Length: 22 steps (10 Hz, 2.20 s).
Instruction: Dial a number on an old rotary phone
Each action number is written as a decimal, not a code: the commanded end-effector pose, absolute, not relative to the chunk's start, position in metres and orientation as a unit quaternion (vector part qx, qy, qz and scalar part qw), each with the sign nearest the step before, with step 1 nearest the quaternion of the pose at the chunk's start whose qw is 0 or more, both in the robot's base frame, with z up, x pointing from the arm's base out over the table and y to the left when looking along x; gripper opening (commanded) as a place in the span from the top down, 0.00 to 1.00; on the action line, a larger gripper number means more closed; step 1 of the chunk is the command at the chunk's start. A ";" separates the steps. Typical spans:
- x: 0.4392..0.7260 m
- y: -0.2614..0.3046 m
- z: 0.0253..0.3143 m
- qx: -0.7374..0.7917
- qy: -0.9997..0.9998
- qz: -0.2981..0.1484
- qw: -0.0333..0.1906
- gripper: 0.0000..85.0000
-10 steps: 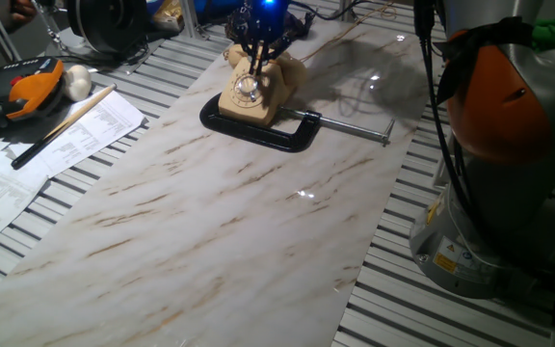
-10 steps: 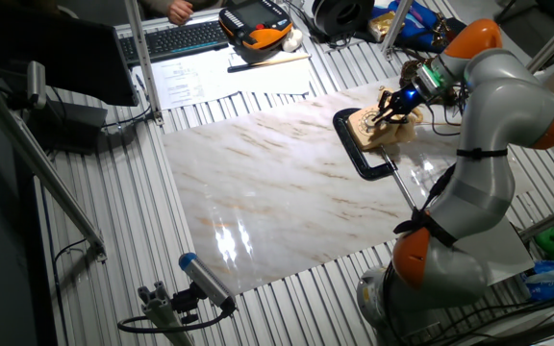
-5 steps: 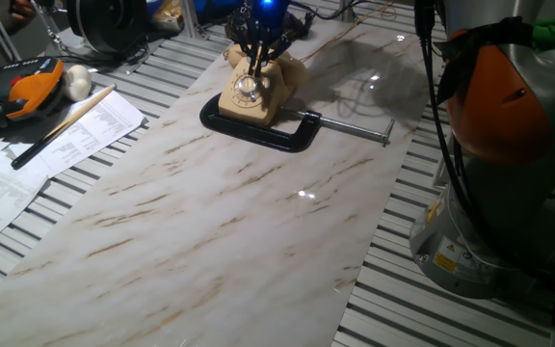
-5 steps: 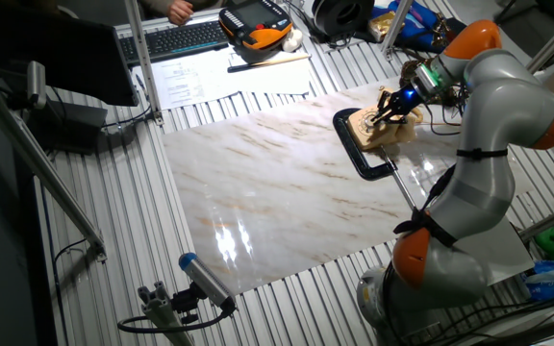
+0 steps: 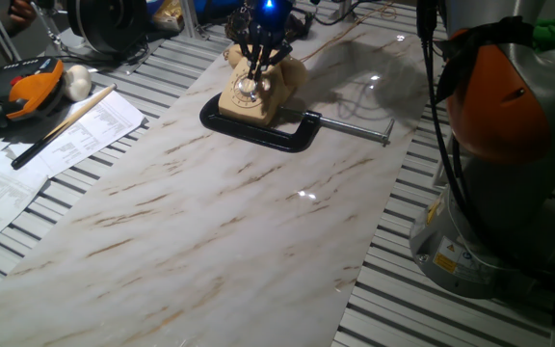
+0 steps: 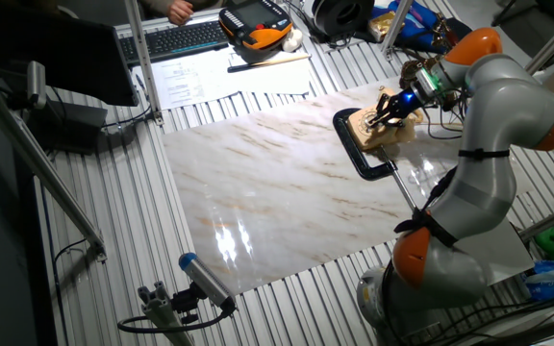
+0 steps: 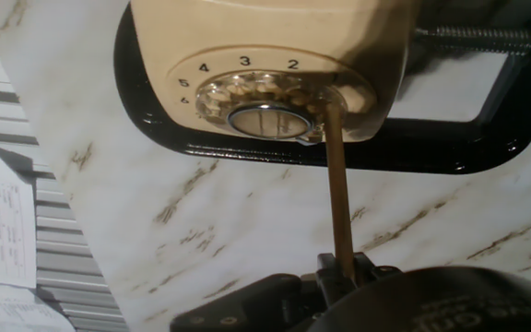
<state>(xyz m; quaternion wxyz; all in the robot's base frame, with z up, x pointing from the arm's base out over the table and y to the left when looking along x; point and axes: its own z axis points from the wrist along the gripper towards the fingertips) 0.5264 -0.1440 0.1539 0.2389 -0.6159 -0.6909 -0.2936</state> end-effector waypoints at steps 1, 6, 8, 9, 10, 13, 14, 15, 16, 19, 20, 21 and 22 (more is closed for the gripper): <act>0.526 -0.143 0.153 -0.616 -0.690 -0.297 0.238 1.00; 0.531 -0.135 0.148 -0.618 -0.685 -0.312 0.225 1.00; 0.532 -0.132 0.145 -0.620 -0.682 -0.320 0.220 1.00; 0.533 -0.130 0.145 -0.621 -0.681 -0.321 0.219 1.00; 0.533 -0.130 0.145 -0.622 -0.679 -0.322 0.221 1.00; 0.534 -0.128 0.144 -0.624 -0.673 -0.329 0.222 1.00; 0.535 -0.128 0.143 -0.623 -0.671 -0.333 0.224 1.00; 0.535 -0.127 0.143 -0.624 -0.669 -0.335 0.226 1.00; 0.536 -0.125 0.143 -0.626 -0.666 -0.337 0.224 1.00; 0.537 -0.123 0.143 -0.629 -0.663 -0.342 0.218 1.00; 0.538 -0.122 0.143 -0.629 -0.663 -0.344 0.216 1.00; 0.538 -0.122 0.143 -0.629 -0.664 -0.343 0.214 1.00; 0.538 -0.122 0.143 -0.628 -0.664 -0.344 0.215 1.00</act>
